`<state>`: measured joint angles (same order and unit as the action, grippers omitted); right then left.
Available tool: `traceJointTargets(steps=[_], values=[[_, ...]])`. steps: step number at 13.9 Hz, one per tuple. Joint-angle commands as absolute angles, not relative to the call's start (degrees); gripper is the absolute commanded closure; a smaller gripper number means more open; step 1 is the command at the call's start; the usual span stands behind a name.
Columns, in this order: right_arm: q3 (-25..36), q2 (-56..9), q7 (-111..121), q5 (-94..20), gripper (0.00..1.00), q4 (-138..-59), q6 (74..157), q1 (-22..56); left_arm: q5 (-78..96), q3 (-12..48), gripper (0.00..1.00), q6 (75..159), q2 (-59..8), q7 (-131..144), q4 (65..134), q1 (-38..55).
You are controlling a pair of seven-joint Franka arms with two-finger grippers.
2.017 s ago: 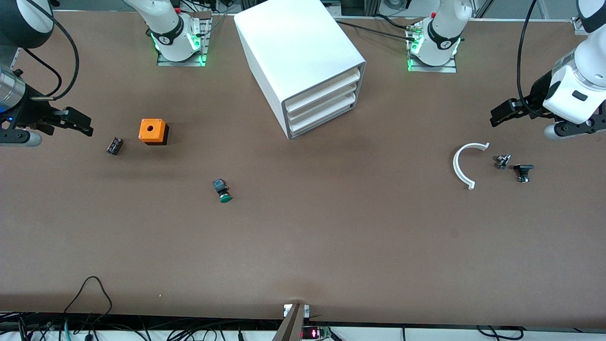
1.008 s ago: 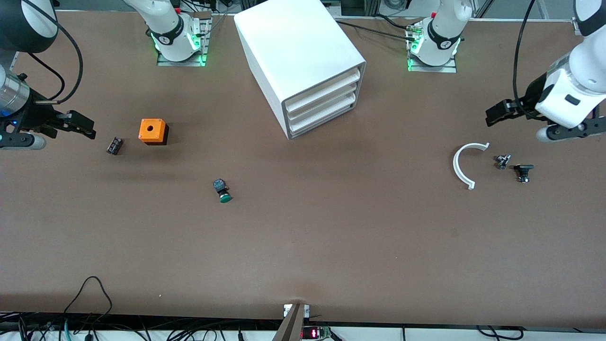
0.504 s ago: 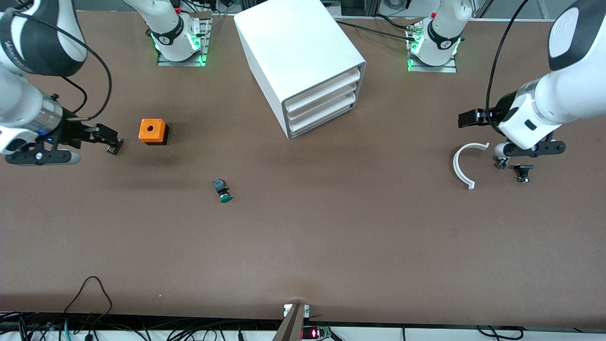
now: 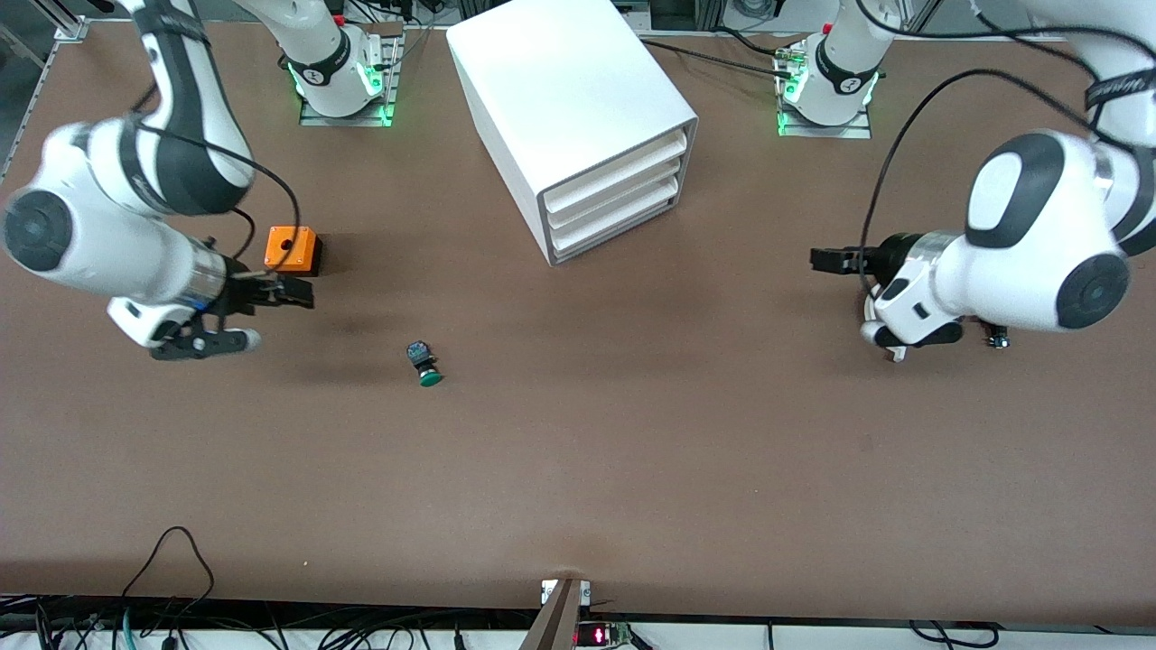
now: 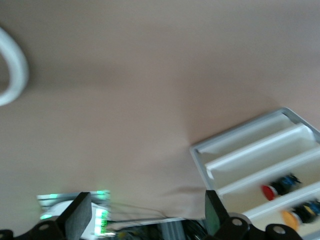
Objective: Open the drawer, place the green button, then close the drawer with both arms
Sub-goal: 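Reach the right gripper to the green button while the left gripper reaches the drawer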
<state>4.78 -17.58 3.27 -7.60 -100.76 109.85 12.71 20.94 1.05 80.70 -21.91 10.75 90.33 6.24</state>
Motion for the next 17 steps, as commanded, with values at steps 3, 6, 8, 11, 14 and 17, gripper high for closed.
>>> traceJointTargets(steps=[3, 6, 8, 11, 14, 17], values=[[4.75, -22.66, 12.72, -8.0, 0.0, -104.58, 121.18, 17.66, 35.57, 1.05, 0.0, 84.19, -27.32, 9.06, 96.49, 8.7], [4.75, -25.48, 23.44, -8.0, 0.0, -108.35, 128.03, 18.28, 42.17, 1.14, 0.0, 88.84, -29.09, -4.17, 103.25, 10.45], [4.22, -26.71, 23.82, -8.0, 0.0, -110.12, 132.7, 18.8, 43.32, 1.32, 0.0, 92.1, -29.62, -10.61, 106.42, 12.21], [3.78, -28.91, 22.94, -8.09, 0.0, -110.04, 136.48, 21.26, 46.74, 1.49, 0.0, 92.46, -31.11, -18.25, 108.54, 14.85], [3.61, -31.46, 22.76, -8.61, 0.0, -109.86, 140.35, 22.41, 50.52, 2.19, 0.04, 96.05, -32.78, -25.37, 111.43, 17.22], [3.52, -33.66, 21.98, -8.96, 0.0, -109.51, 143.43, 23.38, 53.78, 4.03, 0.07, 100.71, -33.92, -26.54, 114.08, 18.72]])
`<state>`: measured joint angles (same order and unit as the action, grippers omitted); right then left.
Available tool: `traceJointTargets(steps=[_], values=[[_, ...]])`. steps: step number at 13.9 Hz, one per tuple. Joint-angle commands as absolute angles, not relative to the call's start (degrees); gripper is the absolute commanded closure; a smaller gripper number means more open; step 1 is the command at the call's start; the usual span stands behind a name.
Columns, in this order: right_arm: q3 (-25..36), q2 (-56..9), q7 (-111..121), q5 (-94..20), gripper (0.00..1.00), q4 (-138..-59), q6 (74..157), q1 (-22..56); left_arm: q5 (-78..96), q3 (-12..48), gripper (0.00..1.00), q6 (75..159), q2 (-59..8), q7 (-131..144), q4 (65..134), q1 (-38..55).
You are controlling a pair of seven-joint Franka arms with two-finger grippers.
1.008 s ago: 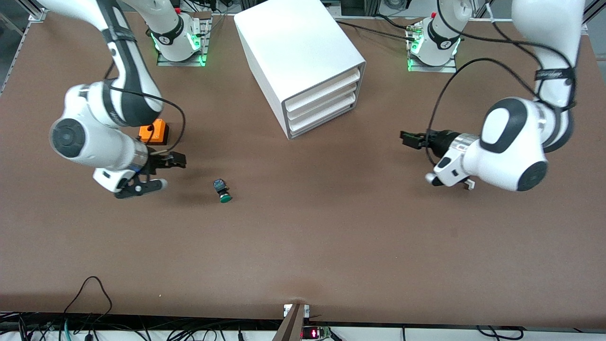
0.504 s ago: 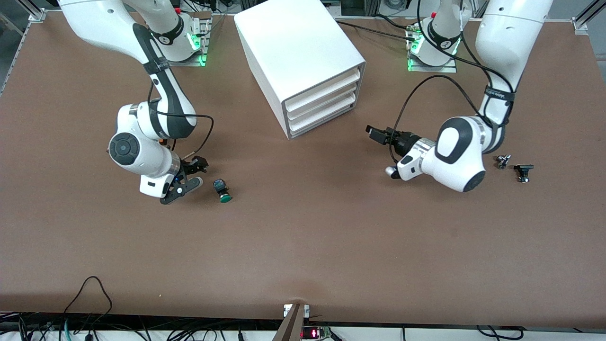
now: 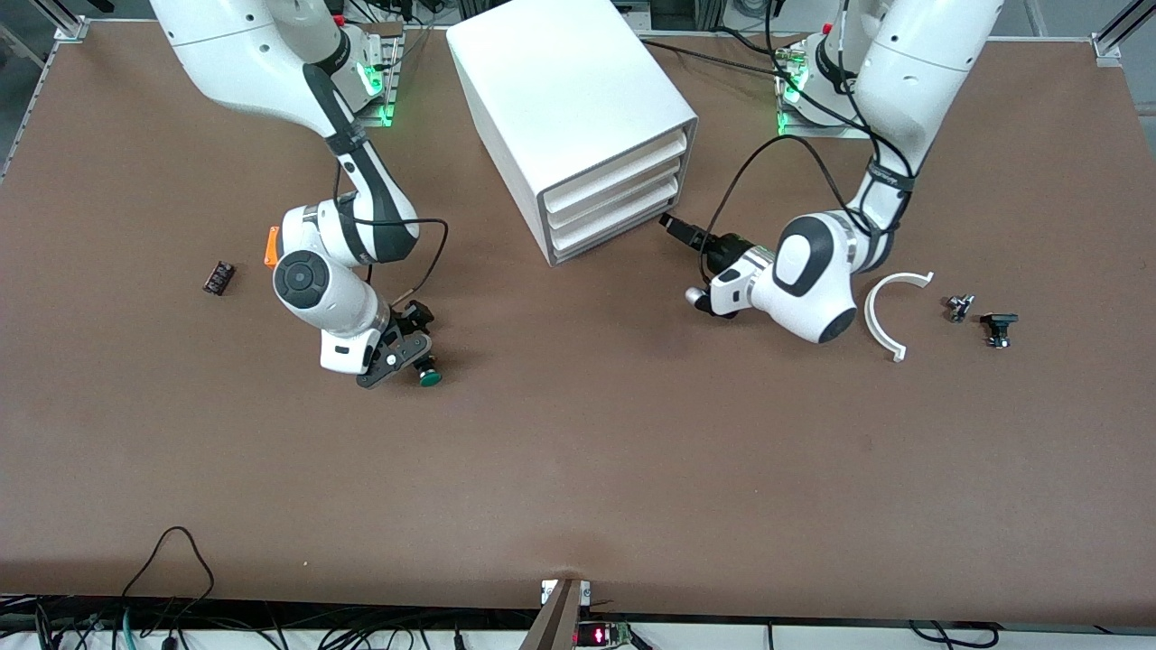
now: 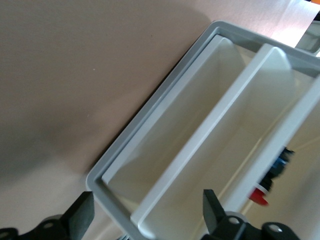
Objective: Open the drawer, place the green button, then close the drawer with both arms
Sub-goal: 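Pull the top drawer open with the left gripper while the right gripper grasps the button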
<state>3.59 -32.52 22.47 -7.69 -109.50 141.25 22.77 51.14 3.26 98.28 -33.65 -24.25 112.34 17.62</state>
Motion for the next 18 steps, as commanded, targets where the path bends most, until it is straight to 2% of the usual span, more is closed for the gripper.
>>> traceJointTargets(steps=[1, 4, 5, 8, 11, 15, 16, 18], values=[[3.6, -34.1, 20.41, -8.96, 0.0, -109.51, 143.79, 23.38, 54.75, 5.35, 0.1, 101.68, -34.36, -26.54, 114.43, 18.98], [3.52, -34.19, 17.93, -8.88, 0.0, -109.51, 143.7, 23.47, 57.56, 7.56, 0.12, 104.41, -34.72, -26.46, 115.92, 19.34], [3.52, -34.19, 17.93, -8.88, 0.0, -109.42, 143.7, 23.47, 57.57, 7.56, 0.17, 104.41, -34.72, -26.46, 116.01, 19.42], [3.52, -34.19, 16.96, -8.96, 0.09, -109.25, 143.7, 23.55, 57.39, 7.56, 1.0, 104.41, -34.8, -26.54, 116.02, 19.51], [3.52, -34.19, 16.0, -9.05, 0.09, -109.16, 143.88, 24.61, 56.87, 6.42, 1.0, 104.41, -34.37, -26.11, 115.49, 19.08], [3.6, -34.89, 14.33, -8.88, 0.15, -108.72, 144.66, 25.93, 56.34, -1.29, 1.0, 103.89, -33.67, -25.93, 112.51, 18.9], [3.52, -34.98, 14.5, -8.7, 0.2, -108.81, 145.45, 25.93, 54.95, -2.88, 1.0, 103.89, -33.58, -25.93, 111.37, 18.81], [3.6, -35.07, 15.12, -8.53, 0.41, -108.72, 145.55, 25.93, 52.13, -4.13, 1.0, 103.89, -33.57, -25.84, 108.56, 18.29]])
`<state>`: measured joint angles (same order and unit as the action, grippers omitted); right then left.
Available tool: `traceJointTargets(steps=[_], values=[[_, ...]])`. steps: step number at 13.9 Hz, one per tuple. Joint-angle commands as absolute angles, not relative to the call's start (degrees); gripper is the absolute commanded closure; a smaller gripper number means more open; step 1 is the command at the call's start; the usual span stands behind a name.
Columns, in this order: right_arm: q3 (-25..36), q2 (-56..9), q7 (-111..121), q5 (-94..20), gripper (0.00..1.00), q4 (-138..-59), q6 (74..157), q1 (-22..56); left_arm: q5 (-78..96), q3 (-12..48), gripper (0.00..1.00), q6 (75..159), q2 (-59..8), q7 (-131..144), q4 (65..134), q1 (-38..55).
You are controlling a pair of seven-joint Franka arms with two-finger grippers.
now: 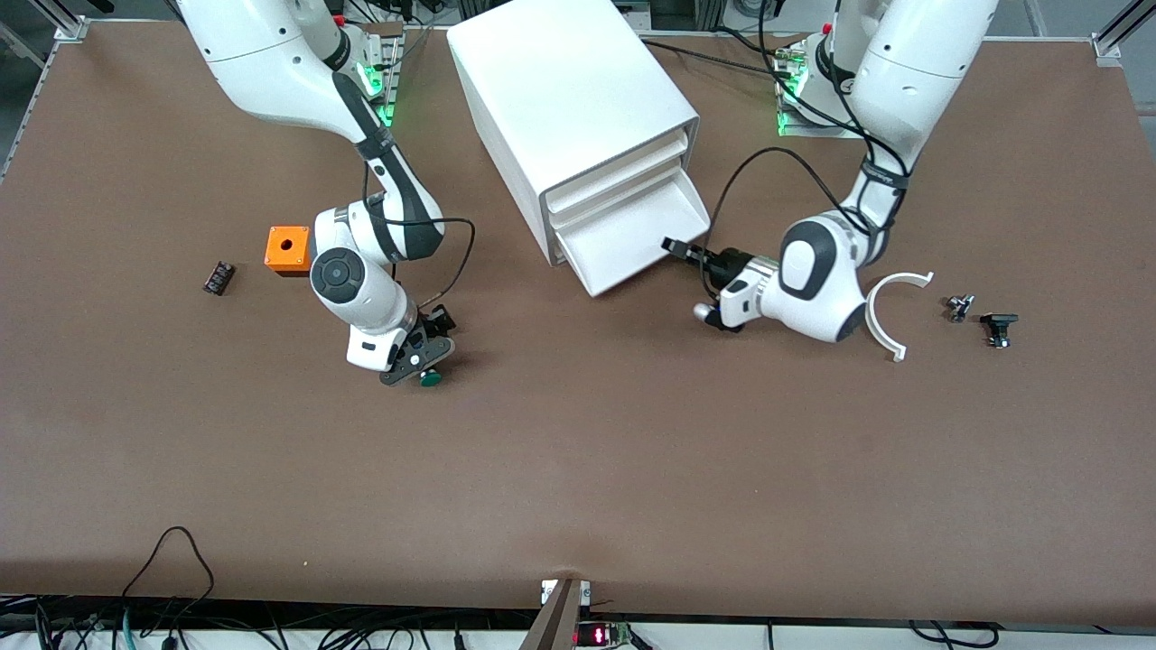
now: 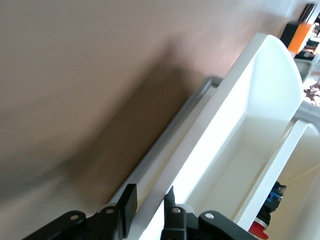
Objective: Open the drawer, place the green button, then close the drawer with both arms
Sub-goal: 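Pull the top drawer open with the left gripper while the right gripper grasps the button, then lift the green button with the right gripper while the left gripper withdraws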
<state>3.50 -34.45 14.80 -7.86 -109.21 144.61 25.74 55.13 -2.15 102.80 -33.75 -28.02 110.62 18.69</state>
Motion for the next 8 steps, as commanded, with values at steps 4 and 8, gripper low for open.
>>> traceJointTargets(steps=[4, 8], values=[[3.6, -34.98, 15.21, -8.09, 0.71, -108.54, 145.55, 25.93, 52.12, -5.01, 0.02, 104.06, -32.96, -26.45, 107.49, 17.84], [3.6, -32.97, 15.73, -8.0, 0.78, -107.05, 145.02, 25.84, 51.86, -5.27, 0.0, 107.83, -27.88, -26.19, 108.19, 17.4]])
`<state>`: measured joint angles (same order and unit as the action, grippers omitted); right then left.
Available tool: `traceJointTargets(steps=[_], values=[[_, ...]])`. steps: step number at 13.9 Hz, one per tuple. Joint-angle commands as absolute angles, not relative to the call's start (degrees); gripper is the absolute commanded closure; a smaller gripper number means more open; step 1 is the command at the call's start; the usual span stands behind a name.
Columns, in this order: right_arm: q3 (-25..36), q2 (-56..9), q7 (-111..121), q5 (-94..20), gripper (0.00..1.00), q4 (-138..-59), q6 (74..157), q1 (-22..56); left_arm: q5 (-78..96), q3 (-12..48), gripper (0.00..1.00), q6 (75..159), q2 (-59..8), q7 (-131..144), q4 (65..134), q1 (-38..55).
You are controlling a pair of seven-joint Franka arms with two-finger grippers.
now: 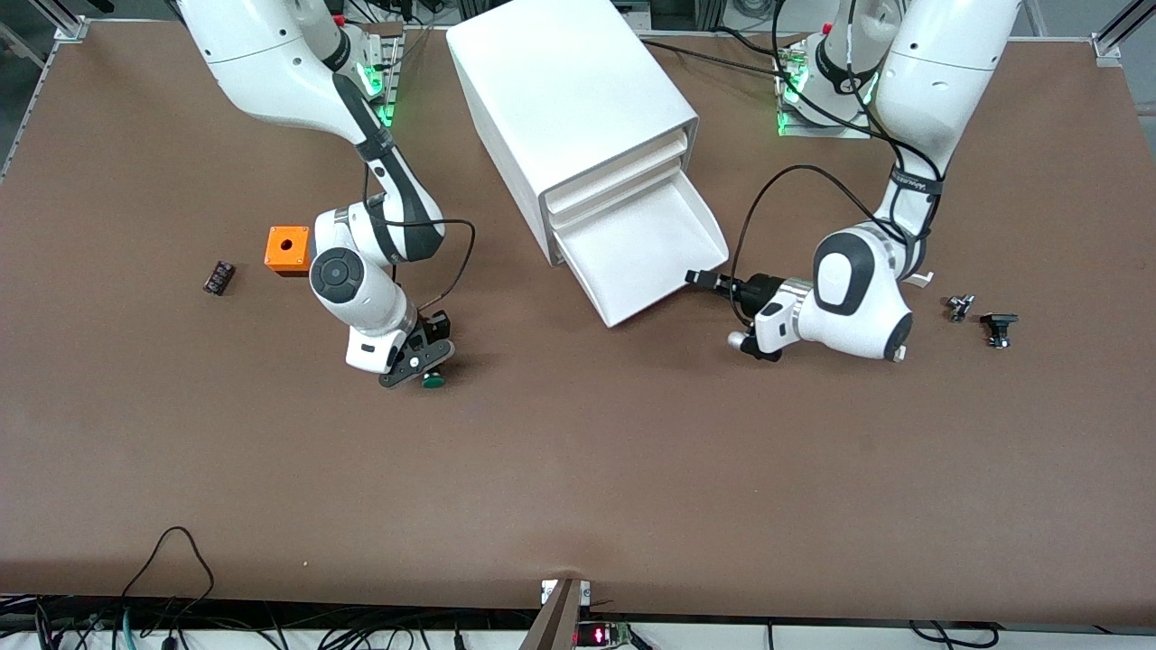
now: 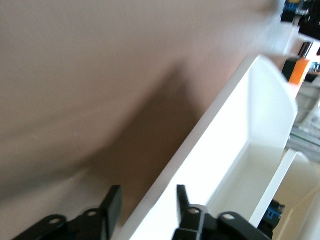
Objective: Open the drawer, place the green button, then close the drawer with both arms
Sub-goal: 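Lift the green button with the right gripper while the left gripper withdraws, then carry the green button with the right gripper over the open drawer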
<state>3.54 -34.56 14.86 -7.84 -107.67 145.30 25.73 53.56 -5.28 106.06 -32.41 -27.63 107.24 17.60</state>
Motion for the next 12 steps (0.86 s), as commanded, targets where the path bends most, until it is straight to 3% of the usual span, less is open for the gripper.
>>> traceJointTargets(steps=[1, 4, 7, 12], values=[[3.6, -32.09, 16.69, -8.0, 0.78, -106.7, 145.02, 25.93, 48.98, -5.36, 0.0, 108.71, -26.03, -26.19, 107.93, 17.4], [3.52, -29.19, 23.34, -7.3, 0.79, -106.0, 144.93, 26.1, 32.13, -5.36, 0.0, 112.93, -14.38, -26.28, 107.67, 14.61], [1.15, -28.56, 29.52, -7.03, 0.79, -100.22, 140.03, 28.29, 28.31, -5.36, 0.0, 114.35, -4.7, -26.02, 109.24, 12.05], [-0.17, -28.56, 35.31, -3.96, 0.79, -87.91, 128.95, 35.06, 10.33, -5.36, 0.0, 101.45, 7.11, -25.23, 107.42, 6.33]])
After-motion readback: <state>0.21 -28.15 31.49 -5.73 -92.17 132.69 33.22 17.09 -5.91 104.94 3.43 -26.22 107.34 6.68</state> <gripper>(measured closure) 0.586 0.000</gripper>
